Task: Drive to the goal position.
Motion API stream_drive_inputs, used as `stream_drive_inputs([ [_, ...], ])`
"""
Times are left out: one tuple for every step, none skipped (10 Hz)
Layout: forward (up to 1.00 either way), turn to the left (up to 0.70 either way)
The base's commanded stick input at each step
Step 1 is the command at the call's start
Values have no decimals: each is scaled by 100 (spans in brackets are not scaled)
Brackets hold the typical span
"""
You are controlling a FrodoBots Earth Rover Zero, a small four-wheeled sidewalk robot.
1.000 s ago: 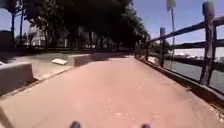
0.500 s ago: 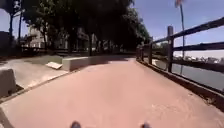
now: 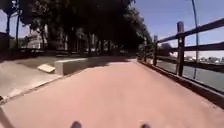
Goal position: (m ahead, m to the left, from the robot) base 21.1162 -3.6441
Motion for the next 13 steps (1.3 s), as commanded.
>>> stream_drive_inputs([
  [100, 0],
  [100, 0],
  [100, 0],
  [100, 0],
  [100, 0],
  [100, 0],
  [100, 0],
  [100, 0],
  [100, -11],
  [100, -40],
  [100, -40],
  [100, -40],
  [100, -40],
])
